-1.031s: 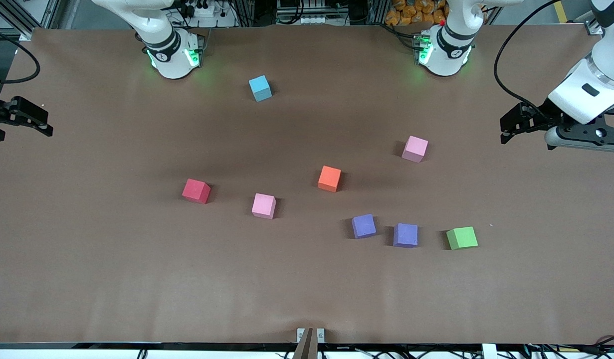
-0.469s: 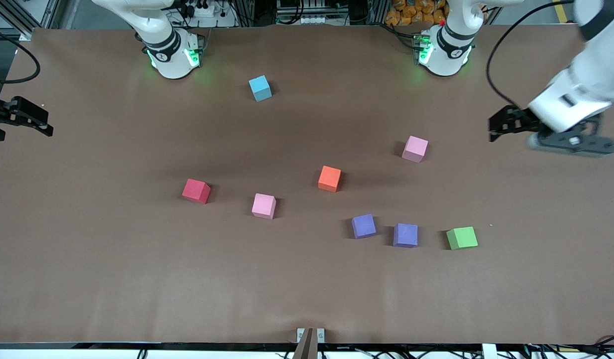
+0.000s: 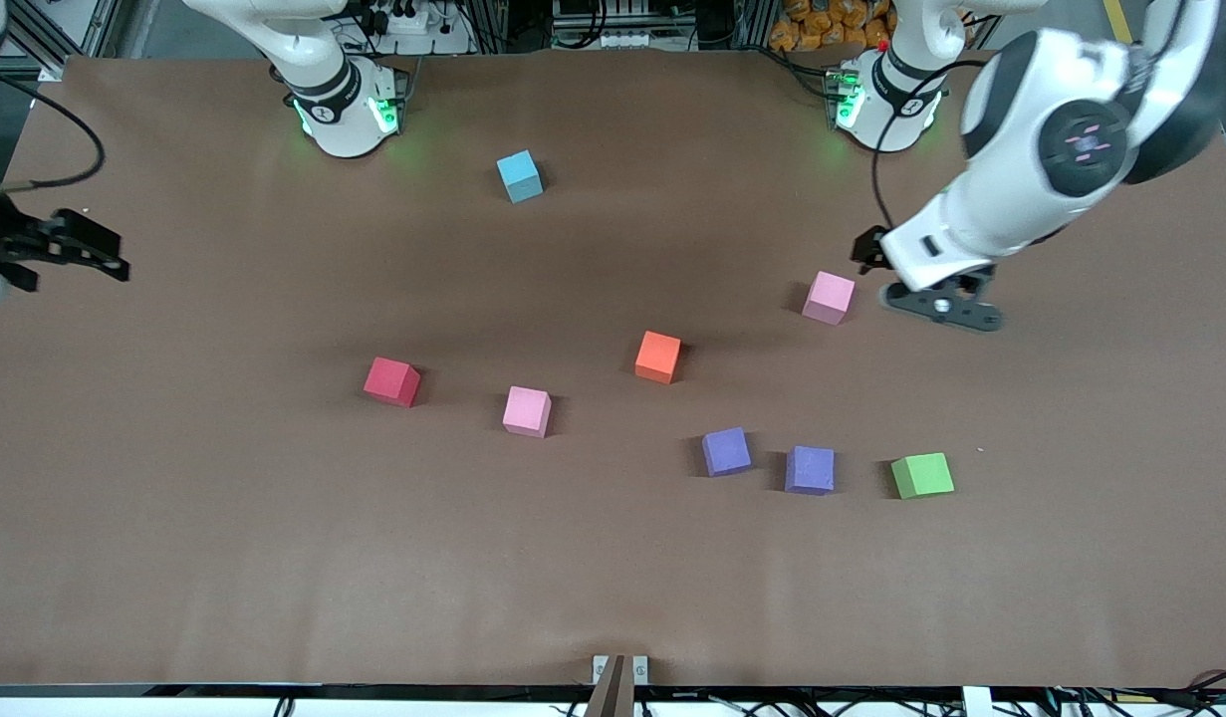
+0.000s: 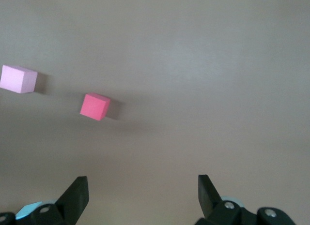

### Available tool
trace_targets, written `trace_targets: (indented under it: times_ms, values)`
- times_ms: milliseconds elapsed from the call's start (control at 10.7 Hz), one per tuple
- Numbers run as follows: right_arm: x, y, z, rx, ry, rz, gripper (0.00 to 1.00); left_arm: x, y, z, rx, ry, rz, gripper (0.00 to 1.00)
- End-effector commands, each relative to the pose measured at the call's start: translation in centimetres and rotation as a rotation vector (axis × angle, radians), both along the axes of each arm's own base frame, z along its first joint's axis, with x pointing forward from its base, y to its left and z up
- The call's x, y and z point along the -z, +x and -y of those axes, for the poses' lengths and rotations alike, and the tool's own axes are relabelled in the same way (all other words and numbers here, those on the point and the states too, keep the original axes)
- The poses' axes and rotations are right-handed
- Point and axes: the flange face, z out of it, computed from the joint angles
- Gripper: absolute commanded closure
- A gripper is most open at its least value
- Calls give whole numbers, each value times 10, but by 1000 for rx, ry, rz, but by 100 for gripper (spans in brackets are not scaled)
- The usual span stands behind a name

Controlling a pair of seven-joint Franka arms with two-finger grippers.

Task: Arrange blocks into number 1
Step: 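Move the right gripper to the red block while the left gripper approaches pink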

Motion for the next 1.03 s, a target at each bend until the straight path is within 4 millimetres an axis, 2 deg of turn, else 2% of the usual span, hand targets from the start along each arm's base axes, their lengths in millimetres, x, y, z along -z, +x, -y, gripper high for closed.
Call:
trace_targets:
  times_ms: [0,188,281,469,562,750,938]
  values:
    - [53,23,-21,39,35,-9,0,53,-39,10,37,5,-2,0]
    - [92,45,-52,183,54,-15,0,92,-60,22,78,9,-4,0]
    - [116,54,-71,273,45,-22,0,113,-67,21,83,12,-14,0]
    - [163,64,-95,504,19,-52,0,154,-87,19,110,18,-16,0]
    - [192,62,-108,568,4,-81,0,167,-92,18,121,22,-10,0]
    - [249,56,-115,590,-15,-143,0,184,-91,16,116,22,-29,0]
    - [290,53,-123,581,-23,-206,0,193,-88,13,137,38,-25,0]
